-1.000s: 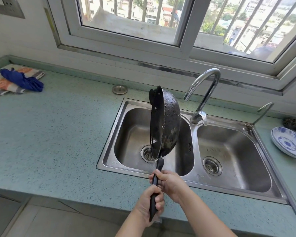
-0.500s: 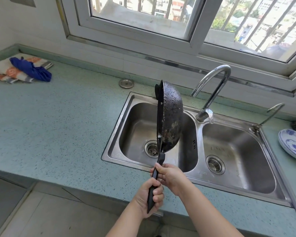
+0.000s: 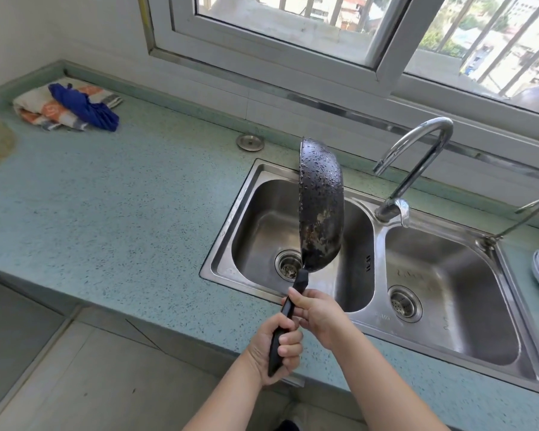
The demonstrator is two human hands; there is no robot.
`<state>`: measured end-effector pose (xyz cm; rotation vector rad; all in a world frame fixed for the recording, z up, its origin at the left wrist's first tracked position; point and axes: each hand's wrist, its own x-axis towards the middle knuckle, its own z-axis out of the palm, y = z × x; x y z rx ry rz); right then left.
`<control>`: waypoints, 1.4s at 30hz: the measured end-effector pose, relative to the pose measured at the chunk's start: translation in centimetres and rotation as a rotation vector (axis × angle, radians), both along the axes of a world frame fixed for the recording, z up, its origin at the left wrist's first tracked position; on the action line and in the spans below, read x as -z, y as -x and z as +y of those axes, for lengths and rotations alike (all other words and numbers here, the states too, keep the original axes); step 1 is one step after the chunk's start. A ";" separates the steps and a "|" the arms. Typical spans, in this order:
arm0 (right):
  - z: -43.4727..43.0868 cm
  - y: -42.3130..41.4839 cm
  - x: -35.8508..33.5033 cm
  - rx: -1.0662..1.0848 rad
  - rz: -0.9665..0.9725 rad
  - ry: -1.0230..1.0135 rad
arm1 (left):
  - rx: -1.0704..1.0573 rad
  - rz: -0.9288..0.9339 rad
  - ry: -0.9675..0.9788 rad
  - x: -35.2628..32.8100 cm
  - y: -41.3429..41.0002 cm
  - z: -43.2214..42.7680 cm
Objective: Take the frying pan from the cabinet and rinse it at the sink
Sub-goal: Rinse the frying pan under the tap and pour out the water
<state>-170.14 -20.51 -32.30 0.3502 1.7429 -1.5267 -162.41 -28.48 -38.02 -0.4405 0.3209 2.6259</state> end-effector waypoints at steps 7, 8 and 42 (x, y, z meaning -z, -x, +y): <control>-0.3 -0.2 0.3 0.032 -0.037 0.054 | 0.052 -0.008 0.131 -0.6 0.0 -0.6; -0.4 -0.2 0.2 0.039 -0.045 0.076 | 0.056 -0.018 0.162 -0.7 0.0 -0.7; 2.7 0.7 2.2 0.102 -0.322 0.161 | 0.188 -0.206 0.964 -2.6 1.1 3.1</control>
